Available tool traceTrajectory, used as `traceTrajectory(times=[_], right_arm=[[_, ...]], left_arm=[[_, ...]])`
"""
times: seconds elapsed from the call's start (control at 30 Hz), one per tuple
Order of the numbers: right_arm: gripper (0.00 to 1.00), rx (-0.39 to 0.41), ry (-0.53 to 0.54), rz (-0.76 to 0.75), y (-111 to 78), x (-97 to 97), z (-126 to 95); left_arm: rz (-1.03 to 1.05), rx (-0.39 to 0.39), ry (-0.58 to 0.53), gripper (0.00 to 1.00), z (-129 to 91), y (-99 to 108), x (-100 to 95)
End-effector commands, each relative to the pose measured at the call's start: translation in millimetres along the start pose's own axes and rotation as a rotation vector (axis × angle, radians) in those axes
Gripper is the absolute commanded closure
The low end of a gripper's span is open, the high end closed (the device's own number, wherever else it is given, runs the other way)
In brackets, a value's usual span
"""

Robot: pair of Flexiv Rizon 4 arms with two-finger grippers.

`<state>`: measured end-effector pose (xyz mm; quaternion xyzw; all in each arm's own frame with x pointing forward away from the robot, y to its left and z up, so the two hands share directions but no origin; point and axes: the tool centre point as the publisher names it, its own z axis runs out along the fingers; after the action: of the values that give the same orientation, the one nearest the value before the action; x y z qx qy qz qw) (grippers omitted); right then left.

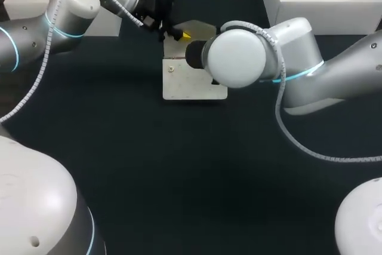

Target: Pick up the bag, open it, inspect its contents, close it, and place it on the opposite side

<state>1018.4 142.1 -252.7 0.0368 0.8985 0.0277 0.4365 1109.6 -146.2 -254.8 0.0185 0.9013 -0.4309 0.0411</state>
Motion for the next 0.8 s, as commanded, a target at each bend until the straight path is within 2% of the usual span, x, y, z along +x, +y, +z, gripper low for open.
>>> traceTrajectory(times=[0.03, 0.17, 0.33, 0.67, 0.77, 0.8], right_arm=[[0.61, -0.004, 0.009, 0.001, -3.4, 8.8, -2.7], [0.61, -0.012, 0.027, 0.007, -4.1, 17.1, -2.8], [0.62, -0.017, 0.048, 0.016, -5.5, 25.7, -1.7], [0.62, -0.027, 0.086, 0.040, -5.6, 48.8, 3.6], [0.67, -0.052, 0.122, 0.066, -12.1, 48.0, 11.7], [0.72, -0.052, 0.122, 0.066, -12.1, 48.0, 11.7]], left_arm=[[0.025, 0.005, -0.011, 1.00, 4.0, 3.6, -10.8], [0.046, 0.011, -0.018, 1.00, 11.8, 12.4, -16.0], [0.081, -0.030, -0.027, 1.00, 27.7, 26.1, -9.9], [0.106, -0.020, -0.099, 1.00, 32.6, 41.5, -17.5], [0.106, -0.020, -0.099, 1.00, 32.6, 41.5, -17.5], [0.106, -0.020, -0.099, 1.00, 32.6, 41.5, -17.5]])
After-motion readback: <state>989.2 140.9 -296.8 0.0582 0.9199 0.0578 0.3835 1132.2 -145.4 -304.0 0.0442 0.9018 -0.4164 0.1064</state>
